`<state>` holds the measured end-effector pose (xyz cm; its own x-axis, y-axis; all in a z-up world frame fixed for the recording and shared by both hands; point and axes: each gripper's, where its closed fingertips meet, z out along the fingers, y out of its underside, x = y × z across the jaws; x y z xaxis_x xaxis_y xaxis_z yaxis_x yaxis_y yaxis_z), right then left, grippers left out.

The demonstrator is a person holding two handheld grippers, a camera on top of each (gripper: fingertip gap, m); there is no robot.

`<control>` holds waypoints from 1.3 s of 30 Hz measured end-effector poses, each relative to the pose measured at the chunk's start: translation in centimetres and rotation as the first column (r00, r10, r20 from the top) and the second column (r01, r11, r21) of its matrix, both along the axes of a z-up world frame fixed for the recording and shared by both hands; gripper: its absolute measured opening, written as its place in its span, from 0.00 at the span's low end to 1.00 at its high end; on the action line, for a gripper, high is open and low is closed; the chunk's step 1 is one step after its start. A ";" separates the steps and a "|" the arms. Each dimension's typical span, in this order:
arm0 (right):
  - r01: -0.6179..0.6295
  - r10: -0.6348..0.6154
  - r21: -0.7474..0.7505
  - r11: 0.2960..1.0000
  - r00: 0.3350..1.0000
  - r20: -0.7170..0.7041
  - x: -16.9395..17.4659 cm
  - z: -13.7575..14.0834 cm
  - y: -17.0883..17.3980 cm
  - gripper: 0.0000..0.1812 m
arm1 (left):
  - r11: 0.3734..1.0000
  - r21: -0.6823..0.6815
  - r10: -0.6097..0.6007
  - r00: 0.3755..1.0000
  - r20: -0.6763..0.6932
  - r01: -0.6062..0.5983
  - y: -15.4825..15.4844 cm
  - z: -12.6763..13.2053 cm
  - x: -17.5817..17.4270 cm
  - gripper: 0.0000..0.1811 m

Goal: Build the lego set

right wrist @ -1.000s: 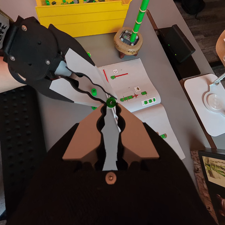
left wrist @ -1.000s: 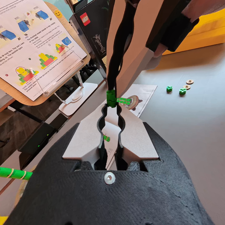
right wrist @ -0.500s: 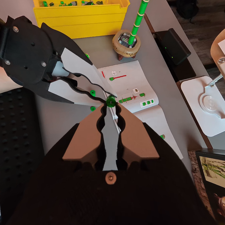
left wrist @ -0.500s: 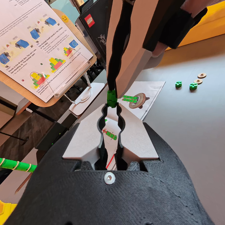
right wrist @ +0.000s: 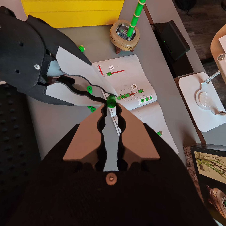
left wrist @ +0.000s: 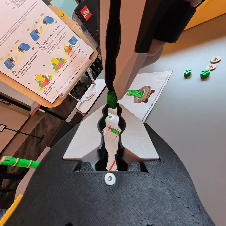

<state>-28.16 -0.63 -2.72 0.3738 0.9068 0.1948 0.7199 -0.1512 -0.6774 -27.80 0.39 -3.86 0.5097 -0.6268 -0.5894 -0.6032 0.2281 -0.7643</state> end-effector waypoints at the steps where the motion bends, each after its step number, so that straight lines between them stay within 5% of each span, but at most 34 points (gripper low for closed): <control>1: 0.002 -0.002 -0.004 1.000 1.000 0.007 0.0 -0.2 0.0 0.07 | 1.000 0.001 0.005 1.000 -0.014 -0.005 0.0 -0.1 0.0 0.07; 21: -0.019 0.019 -0.002 1.000 1.000 0.024 0.2 -0.5 0.3 0.08 | 1.000 0.005 0.000 0.999 -0.042 0.000 0.1 -0.6 0.2 0.08; 39: -0.061 0.061 -0.005 0.998 0.997 -0.054 0.1 0.6 -0.1 0.08 | 0.999 -0.017 -0.030 0.997 0.067 0.031 -0.3 0.4 0.3 0.08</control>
